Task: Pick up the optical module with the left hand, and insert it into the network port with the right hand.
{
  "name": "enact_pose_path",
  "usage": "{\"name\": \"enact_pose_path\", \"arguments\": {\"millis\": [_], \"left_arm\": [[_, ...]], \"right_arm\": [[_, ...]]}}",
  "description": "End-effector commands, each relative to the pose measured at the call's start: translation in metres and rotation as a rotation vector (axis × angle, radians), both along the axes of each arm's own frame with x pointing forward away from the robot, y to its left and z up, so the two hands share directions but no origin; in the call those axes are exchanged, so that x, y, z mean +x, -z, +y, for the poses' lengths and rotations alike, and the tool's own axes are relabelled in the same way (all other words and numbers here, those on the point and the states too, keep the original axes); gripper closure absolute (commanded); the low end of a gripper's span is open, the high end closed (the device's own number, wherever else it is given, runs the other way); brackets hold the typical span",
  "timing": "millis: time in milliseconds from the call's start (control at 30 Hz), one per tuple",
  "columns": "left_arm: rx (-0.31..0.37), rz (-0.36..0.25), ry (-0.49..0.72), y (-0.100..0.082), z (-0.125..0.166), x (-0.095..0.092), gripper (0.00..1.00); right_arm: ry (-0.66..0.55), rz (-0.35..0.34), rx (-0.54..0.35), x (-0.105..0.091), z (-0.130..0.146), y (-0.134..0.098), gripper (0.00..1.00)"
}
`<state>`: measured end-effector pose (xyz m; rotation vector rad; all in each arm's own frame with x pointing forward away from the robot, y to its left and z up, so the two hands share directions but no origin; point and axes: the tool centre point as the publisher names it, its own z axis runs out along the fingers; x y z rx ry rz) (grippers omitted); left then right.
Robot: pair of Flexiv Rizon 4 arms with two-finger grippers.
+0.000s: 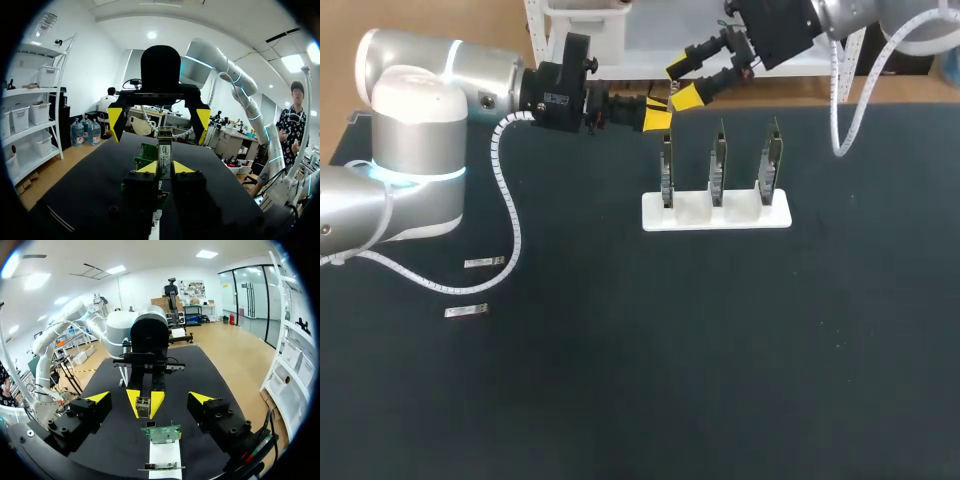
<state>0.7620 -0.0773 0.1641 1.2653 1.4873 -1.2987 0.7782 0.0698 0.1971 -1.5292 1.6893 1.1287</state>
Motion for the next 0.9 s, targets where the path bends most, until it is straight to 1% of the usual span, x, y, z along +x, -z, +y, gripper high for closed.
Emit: {"name": "enact_pose_path", "arguments": {"millis": [33, 433, 467, 500, 533, 900], "left_arm": [[0.002, 0.001, 0.003, 0.0001, -0.0001, 0.0016, 1.0], [0.002, 0.001, 0.003, 0.0001, -0.0001, 0.0016, 1.0], [0.002, 0.001, 0.003, 0.0001, -0.0001, 0.0016, 1.0], [0.002, 0.001, 0.003, 0.0001, -0.0001, 0.0016, 1.0], [0.002, 0.001, 0.003, 0.0001, -0.0001, 0.0016, 1.0], [0.002, 0.001, 0.003, 0.0001, -0.0001, 0.0016, 1.0]], "right_arm": [[0.0, -0.001, 0.001, 0.0011, 0.002, -0.0001, 0.0], [-0.004, -0.004, 0.007, -0.0002, 0.0047, 0.0005, 0.0], [-0.006, -0.007, 0.007, -0.0001, 0.0047, 0.0005, 0.51], [-0.008, -0.01, 0.006, 0.0, 0.0047, 0.0005, 0.67], [-0.011, -0.014, 0.008, 0.0002, 0.0048, 0.0002, 1.0], [-0.017, -0.019, -0.001, -0.0007, 0.0034, -0.0001, 1.0]]}}
